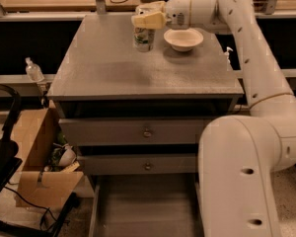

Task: Pick 7up can from bottom drawer and place on counter

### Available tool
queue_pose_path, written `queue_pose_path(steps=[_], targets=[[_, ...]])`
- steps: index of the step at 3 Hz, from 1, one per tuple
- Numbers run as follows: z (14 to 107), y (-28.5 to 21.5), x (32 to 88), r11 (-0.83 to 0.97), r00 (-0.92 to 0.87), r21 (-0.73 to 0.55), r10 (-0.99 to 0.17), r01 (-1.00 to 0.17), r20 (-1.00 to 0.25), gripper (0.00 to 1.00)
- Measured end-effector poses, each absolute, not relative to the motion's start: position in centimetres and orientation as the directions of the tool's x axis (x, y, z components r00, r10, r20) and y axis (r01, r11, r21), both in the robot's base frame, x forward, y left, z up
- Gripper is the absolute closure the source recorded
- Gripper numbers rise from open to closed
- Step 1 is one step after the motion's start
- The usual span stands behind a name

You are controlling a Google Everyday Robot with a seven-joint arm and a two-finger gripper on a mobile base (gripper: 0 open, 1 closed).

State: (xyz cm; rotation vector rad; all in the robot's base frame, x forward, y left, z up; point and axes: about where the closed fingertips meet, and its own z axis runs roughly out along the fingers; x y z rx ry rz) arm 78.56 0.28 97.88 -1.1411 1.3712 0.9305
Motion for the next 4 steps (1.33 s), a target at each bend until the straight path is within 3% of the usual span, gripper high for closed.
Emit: queue_pose_path(steps=[3, 4], targets=[[90.6, 11.2, 80.1, 0.107, -0.090, 0.068, -0.219, -0.992, -0.971, 1.00], [90.9, 11.4, 80.2, 0.105, -0.092, 0.070, -0.221, -0.992, -0.971, 0.84]])
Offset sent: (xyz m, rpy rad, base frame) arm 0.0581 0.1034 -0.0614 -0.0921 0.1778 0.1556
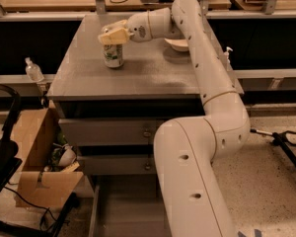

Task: Pick 7up can from bottom drawer and place on counter

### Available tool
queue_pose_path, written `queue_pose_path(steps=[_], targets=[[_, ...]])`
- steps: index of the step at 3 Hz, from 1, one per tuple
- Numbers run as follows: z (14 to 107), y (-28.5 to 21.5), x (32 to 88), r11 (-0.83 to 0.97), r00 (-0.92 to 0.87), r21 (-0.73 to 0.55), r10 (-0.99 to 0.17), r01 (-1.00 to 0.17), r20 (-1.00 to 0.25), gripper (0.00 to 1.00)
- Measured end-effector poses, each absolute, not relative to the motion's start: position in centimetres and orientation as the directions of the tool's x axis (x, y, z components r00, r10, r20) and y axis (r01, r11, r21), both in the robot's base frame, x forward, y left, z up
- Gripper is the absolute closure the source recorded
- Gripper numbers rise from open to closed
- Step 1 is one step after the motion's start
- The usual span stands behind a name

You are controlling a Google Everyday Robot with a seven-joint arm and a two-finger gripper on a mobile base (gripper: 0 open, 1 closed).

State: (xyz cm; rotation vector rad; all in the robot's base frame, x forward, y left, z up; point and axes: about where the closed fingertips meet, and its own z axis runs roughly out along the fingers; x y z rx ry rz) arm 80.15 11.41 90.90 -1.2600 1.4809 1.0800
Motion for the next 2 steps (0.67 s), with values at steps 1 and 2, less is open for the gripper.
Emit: queue_pose_path(steps=[1, 2], targets=[[90.96, 11.42, 80.08, 0.105, -0.092, 0.070, -0.221, -0.992, -0.971, 0.60], [90.79, 11.86, 80.07, 0.100, -0.094, 0.073, -0.222, -0.992, -0.971, 0.29]])
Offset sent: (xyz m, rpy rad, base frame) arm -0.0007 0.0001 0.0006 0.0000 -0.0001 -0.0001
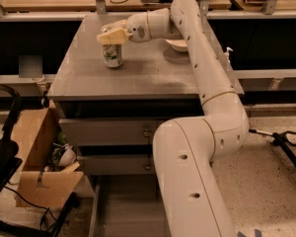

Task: Pick 7up can from bottom drawer and place on counter

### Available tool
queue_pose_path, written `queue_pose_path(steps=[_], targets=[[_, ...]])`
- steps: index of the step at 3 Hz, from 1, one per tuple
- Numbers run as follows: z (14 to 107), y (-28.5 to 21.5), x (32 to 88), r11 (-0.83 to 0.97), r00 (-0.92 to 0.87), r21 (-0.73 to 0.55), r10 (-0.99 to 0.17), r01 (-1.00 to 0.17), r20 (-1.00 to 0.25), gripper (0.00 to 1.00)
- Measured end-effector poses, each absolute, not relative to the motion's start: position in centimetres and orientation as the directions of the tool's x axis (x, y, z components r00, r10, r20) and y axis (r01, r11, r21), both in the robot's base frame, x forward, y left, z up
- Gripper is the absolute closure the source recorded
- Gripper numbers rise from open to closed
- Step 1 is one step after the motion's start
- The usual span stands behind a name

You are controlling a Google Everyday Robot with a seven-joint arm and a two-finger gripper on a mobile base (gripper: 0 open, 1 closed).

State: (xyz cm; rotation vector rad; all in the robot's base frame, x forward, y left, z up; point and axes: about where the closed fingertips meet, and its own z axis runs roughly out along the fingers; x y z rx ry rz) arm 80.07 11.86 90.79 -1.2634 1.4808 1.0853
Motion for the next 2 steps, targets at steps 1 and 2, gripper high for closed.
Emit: queue_pose_path(steps=[1, 2], targets=[[90.84, 11.87, 80.06, 0.100, -0.094, 0.073, -0.222, -0.992, -0.971, 0.06], [90.74, 12.09, 80.06, 0.097, -0.094, 0.074, -0.222, -0.992, -0.970, 0.00]])
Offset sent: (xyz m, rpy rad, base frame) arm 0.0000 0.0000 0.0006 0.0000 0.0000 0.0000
